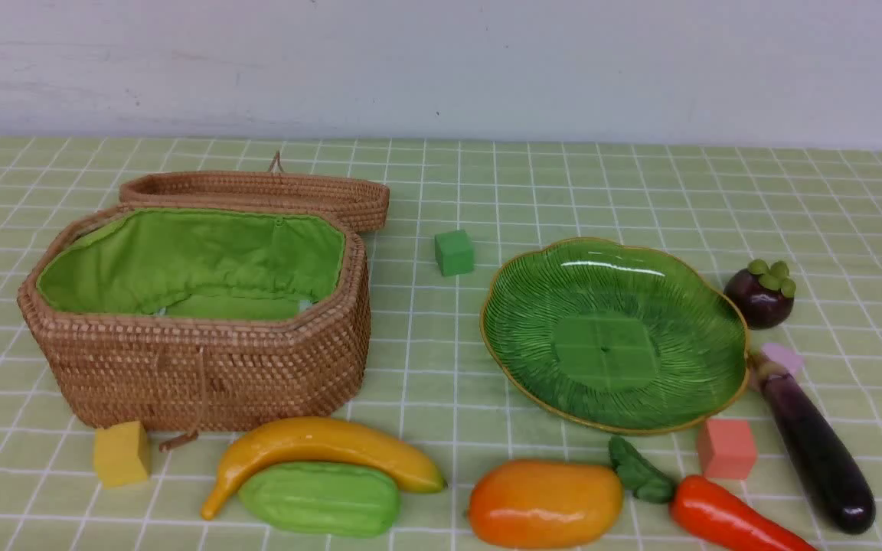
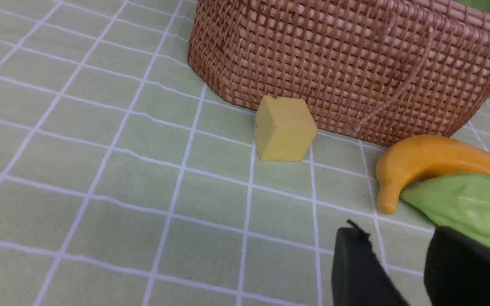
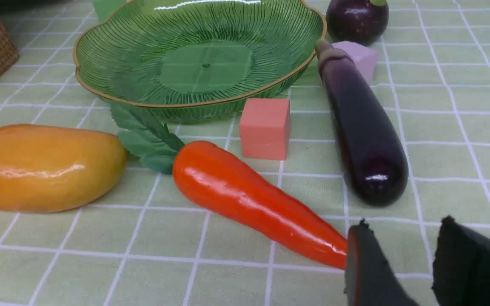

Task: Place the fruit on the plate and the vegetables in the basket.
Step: Take a chayote with your left arm and place it on the basket on the left.

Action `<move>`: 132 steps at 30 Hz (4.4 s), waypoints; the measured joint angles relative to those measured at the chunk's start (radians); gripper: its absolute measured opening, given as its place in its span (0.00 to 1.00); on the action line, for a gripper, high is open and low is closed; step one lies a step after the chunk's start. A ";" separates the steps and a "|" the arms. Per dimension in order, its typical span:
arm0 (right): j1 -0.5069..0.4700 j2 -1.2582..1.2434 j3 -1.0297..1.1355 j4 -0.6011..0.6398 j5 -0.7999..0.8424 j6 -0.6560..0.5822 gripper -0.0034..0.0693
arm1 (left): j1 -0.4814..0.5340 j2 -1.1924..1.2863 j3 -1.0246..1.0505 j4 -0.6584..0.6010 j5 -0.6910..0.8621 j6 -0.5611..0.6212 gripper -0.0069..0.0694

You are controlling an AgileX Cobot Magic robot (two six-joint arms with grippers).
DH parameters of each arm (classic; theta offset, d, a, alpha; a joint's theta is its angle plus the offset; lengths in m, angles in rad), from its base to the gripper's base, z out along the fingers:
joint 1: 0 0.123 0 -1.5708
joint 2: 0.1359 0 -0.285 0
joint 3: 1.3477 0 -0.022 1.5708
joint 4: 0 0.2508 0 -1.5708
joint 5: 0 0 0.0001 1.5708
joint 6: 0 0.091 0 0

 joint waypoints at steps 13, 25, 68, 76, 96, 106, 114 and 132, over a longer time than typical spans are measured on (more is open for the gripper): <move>0.000 0.000 0.000 0.000 0.000 0.000 0.38 | 0.000 0.000 0.000 0.000 0.000 0.000 0.40; 0.000 0.000 0.000 0.000 0.000 0.000 0.38 | 0.000 0.000 0.000 0.000 0.000 0.000 0.40; 0.000 0.000 0.007 -0.017 -0.041 0.000 0.38 | -0.001 0.036 -0.252 -0.520 -0.115 0.236 0.07; 0.000 0.000 0.016 0.279 -0.269 0.126 0.38 | -0.132 0.228 -0.412 -0.510 0.041 0.533 0.07; 0.029 0.323 -0.559 0.335 0.524 -0.341 0.05 | -0.323 0.997 -0.753 -0.377 0.410 0.885 0.07; 0.153 0.356 -0.615 0.303 0.566 -0.441 0.05 | -0.542 1.283 -0.766 -0.142 0.169 0.968 0.32; 0.158 0.356 -0.615 0.288 0.568 -0.444 0.07 | -0.558 1.496 -0.865 -0.062 0.156 1.036 0.77; 0.160 0.357 -0.615 0.288 0.573 -0.444 0.08 | -0.558 1.620 -0.889 -0.006 0.058 1.306 0.77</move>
